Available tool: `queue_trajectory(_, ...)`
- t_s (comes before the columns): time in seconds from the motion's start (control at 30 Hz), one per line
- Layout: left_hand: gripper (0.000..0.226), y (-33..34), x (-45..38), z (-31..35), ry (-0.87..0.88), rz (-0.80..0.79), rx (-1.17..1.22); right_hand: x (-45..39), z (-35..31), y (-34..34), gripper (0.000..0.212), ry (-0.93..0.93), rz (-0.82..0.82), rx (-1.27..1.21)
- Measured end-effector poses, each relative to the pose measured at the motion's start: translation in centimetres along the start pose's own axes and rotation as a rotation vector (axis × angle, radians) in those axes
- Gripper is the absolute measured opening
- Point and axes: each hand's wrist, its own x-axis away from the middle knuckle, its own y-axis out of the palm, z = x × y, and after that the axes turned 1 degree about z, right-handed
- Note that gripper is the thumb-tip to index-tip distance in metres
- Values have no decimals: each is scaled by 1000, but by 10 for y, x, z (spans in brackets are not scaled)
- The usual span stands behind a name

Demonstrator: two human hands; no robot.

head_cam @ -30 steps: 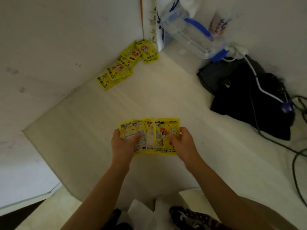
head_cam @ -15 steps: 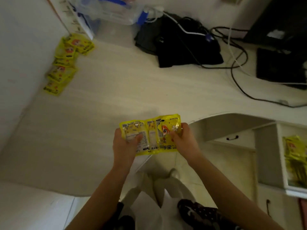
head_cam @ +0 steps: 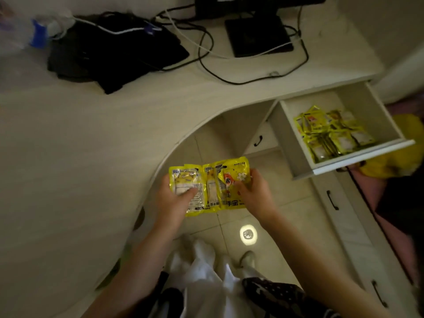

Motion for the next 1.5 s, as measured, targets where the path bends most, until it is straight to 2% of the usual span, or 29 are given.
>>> queue_trajectory(0.17,47,86,40,16,14,-112,-65,6,55,-83,21,53,67,-45)
queue_trajectory(0.37,40,193,88,23,35,-167,-104,8,121,-179,14,105,154,-109)
queue_trajectory(0.6,38,282,111,43,72,-223,-124,-9,159,-259,15,140,230,-165)
queue_trajectory(0.87,44,353,83,82,55,-231,-119,-70,156,-317,18,171,250,-195)
queue_trajectory(1.0,84,390,51,105,-2,-240,-104,-117,145,-342,17,171,241,-205)
queue_trajectory(1.03,87,399,42,110,-13,-238,-98,-129,142,-348,19,179,240,-204)
queue_trajectory(1.17,61,430,15,136,-28,-248,-107,-174,133,-373,22,219,223,-207)
queue_trajectory(1.23,57,446,2,145,-37,-234,-96,-194,128,-385,25,227,207,-216)
queue_trajectory(1.4,84,486,-27,156,-91,-194,-111,-243,122,-409,28,247,143,-199)
queue_trajectory(1.5,90,512,-42,159,-135,-160,-119,-274,121,-423,26,254,112,-150)
